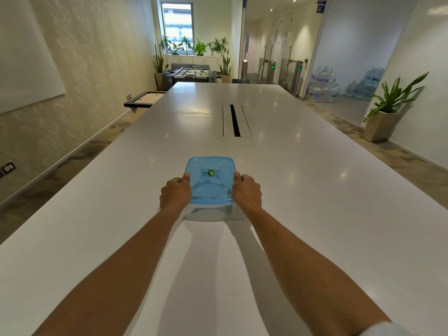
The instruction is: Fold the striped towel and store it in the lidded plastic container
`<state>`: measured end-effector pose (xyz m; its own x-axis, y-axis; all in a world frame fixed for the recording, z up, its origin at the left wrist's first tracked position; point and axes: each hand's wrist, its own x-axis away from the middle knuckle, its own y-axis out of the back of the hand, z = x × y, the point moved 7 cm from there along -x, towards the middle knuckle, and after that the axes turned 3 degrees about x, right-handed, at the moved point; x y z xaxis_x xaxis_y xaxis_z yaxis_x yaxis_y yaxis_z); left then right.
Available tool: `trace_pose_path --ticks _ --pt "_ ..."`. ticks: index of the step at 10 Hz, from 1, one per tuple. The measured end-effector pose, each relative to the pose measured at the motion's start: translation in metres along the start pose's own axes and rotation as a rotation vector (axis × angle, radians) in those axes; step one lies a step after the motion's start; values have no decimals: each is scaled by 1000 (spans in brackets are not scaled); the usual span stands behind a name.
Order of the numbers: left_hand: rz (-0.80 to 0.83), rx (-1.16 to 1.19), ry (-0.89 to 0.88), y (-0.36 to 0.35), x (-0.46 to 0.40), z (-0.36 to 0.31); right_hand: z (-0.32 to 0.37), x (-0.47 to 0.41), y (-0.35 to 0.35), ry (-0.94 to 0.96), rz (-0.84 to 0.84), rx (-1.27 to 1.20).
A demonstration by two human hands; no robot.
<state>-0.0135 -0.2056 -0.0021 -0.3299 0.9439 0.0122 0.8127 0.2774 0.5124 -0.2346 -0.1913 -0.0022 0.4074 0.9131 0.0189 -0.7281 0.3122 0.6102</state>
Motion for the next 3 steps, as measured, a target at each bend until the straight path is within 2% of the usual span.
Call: trace_pose_path --ticks 1,2,3 --pt "68 7 46 3 8 0 -2 5 6 -23 106 -64" --pt "47 83 40 10 17 1 -8 15 23 42 83 16" --pt "-76 92 -63 24 28 11 -26 24 44 167 -61 238"
